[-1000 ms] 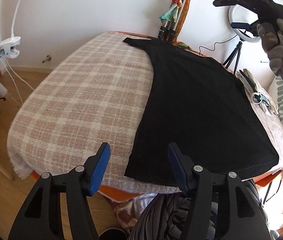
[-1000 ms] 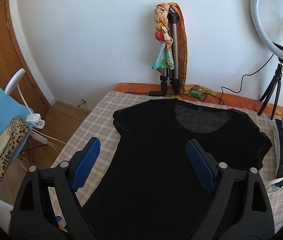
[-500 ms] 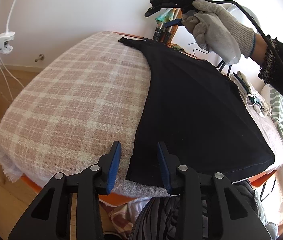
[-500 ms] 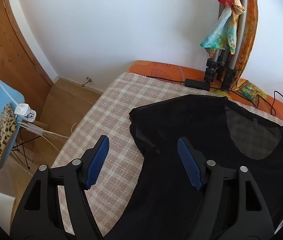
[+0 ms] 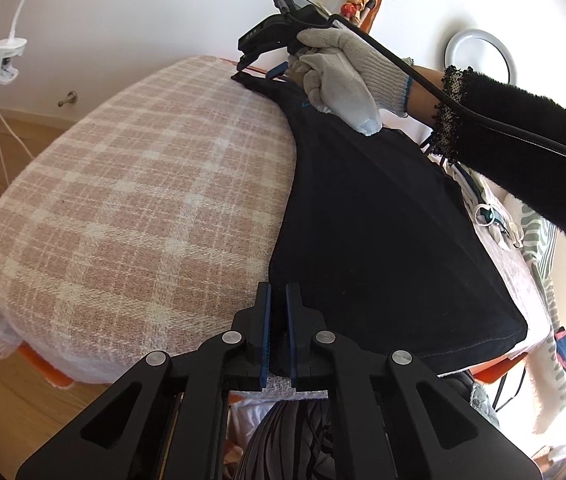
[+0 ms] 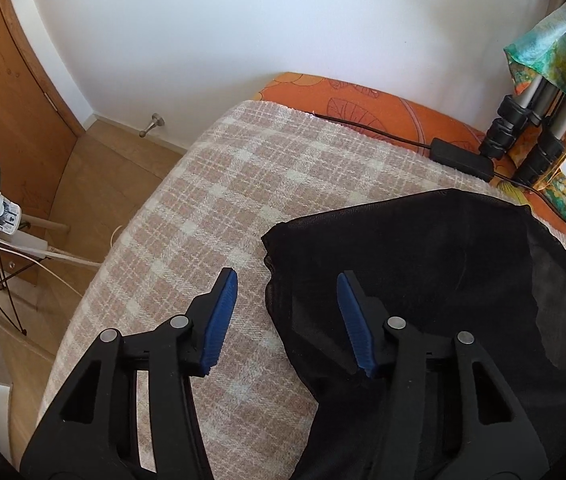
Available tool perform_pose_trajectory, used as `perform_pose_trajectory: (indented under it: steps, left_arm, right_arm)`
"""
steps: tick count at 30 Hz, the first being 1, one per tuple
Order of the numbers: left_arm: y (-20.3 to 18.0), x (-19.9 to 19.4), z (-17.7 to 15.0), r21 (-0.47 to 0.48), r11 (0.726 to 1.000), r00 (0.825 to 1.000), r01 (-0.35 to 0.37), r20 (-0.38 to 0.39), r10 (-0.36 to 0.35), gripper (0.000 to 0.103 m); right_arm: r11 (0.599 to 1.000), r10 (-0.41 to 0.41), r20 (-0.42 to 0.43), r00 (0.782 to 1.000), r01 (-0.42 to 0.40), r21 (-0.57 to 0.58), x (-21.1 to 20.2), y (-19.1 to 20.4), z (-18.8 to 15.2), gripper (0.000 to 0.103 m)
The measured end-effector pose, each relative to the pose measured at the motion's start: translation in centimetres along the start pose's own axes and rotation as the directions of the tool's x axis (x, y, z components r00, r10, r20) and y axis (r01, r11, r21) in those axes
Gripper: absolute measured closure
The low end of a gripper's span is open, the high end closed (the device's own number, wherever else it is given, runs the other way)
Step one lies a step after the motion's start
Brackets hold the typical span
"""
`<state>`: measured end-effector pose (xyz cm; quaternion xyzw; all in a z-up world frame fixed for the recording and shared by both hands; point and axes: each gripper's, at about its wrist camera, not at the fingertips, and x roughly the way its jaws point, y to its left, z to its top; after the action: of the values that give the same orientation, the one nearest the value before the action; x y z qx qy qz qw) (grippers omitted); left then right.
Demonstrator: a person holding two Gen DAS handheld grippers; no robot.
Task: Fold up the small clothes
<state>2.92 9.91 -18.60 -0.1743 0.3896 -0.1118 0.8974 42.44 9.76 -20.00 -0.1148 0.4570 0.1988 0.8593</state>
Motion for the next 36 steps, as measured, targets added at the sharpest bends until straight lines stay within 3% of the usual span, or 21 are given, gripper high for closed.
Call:
perform_pose_trajectory:
  steps: [3,8,18,23,31,36]
  left_arm:
    - [0.0,0.1,0.0,-0.014,1.0,1.0,0.02,-0.004,-0.02,0.099]
    - [0.0,0.1,-0.1,-0.025,1.0,1.0,0.013,-0.001,-0.013,0.1]
    - [0.0,-0.9,0.0,-0.063,0.998,1.0,0.021,0.004,-0.021,0.101]
    - [-2.2,-1.6,0.9,0.001,0.999,0.998,0.054,0.02,-0.054,0.101]
    - [-7.4,-0.9,0.7,0.133,0.983,0.992,0.128,-0.016,-0.127,0.101]
    - [-10.0,0.7,-0.3,0.168,0.97,0.983,0.174,-0.082,-0.162,0.101]
  right_arm:
    - [1.0,-0.014,-0.031,0.999,0.014,0.01,1.3,-0.5,-0.2,0.057]
    - [0.999,-0.045,-0.018,0.999,0.045,-0.013,1.6,-0.9,-0.5,0.096]
    - [1.0,0.002,0.032,0.999,-0.003,0.019,-0.3,-2.4,0.2,0.099]
    - [0.999,0.023,0.081,0.996,-0.025,0.025,-2.8,-3.8,0.7,0.1]
    - [0.995,0.01,0.17,0.985,-0.027,0.094,-8.2,-10.3,-1.0,0.1]
    - [0.982,-0.058,0.151,0.987,0.029,0.185,-8.9,-15.2,-3.5,0.1]
